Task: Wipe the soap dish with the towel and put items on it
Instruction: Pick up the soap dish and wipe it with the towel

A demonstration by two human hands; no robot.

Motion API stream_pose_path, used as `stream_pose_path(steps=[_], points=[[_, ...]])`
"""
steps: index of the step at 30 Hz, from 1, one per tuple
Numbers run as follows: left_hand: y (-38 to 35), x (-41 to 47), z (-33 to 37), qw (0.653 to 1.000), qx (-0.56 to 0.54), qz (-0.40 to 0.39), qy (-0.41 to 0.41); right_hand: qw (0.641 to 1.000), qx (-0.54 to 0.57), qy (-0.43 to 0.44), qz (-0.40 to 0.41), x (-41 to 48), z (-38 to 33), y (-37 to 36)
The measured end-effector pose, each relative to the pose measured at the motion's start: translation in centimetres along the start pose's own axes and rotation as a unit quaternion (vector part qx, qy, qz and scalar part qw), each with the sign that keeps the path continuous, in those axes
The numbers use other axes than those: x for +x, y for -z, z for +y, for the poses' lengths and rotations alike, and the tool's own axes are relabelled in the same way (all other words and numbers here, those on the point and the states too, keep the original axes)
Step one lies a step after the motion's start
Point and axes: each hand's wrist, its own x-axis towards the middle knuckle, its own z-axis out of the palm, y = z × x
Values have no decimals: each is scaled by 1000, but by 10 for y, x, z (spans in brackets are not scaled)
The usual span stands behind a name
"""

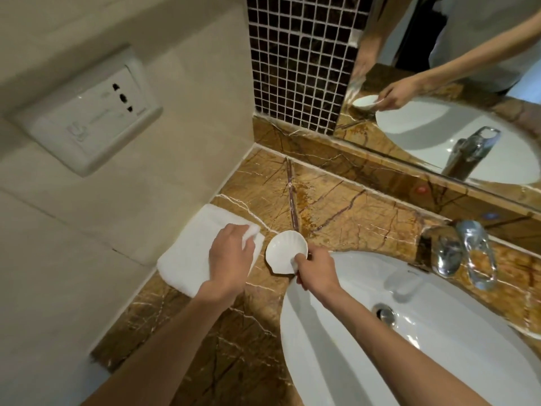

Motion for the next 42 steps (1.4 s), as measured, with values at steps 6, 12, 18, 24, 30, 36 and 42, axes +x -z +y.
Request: stream_pose_path(steps=[6,12,18,24,30,36,42], points=[[13,-4,1,984,44,-132,-114,997,-21,54,-51,-3,-16,-23],[19,3,12,955,172,-198,-136,998,-14,63,-29,0,-21,-32],[22,-10,11,955,169,-217,-111,996,-45,73,-4,7,-29,-36],[18,-19,5,974,56,-181,-125,997,16,52,-49,-1,-27,-42],[15,-5,5,990,56,-122,-34,991,63,50,-103,-13,-24,-48],[9,-4,11,994,17,-105,-5,986,62,54,-147,-16,-27,-44],[4,-18,5,992,-23,-111,-54,974,109,38,-193,-15,-23,-41]])
